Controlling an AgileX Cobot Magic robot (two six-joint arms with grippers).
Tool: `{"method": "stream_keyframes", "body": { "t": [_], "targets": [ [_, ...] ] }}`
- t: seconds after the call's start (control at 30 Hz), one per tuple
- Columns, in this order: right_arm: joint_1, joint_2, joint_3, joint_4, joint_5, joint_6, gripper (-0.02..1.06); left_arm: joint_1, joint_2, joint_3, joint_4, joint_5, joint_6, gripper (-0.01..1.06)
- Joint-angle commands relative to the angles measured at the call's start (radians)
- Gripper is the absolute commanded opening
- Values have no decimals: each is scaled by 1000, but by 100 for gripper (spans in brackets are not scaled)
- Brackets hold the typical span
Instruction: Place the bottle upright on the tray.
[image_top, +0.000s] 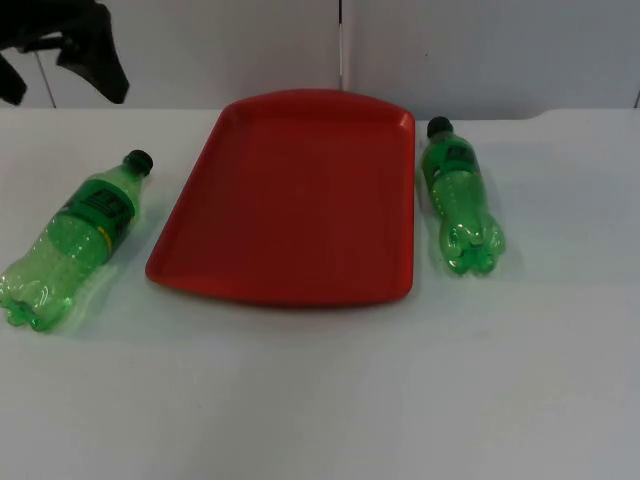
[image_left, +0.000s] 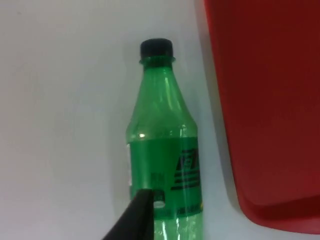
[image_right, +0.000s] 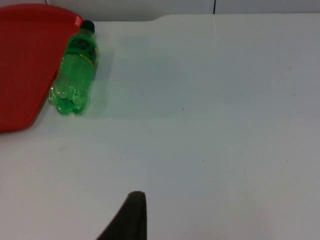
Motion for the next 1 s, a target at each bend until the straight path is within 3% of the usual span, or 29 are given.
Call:
{"method": "stream_keyframes", "body": {
  "t": [0.0, 0.23, 0.73, 0.97],
  "targets": [
    [-9, -3, 7, 1, -8, 2, 105, -13, 32, -35, -14, 14, 5, 105],
    [-9, -3, 7, 1, -8, 2, 105, -13, 138, -117, 44, 63, -3, 105],
    [-9, -3, 7, 1, -8, 2, 105, -11, 269, -165, 91, 75, -23, 105],
    [-9, -3, 7, 1, -8, 2, 105, -11, 371, -287, 123, 165, -25, 105]
  ]
}}
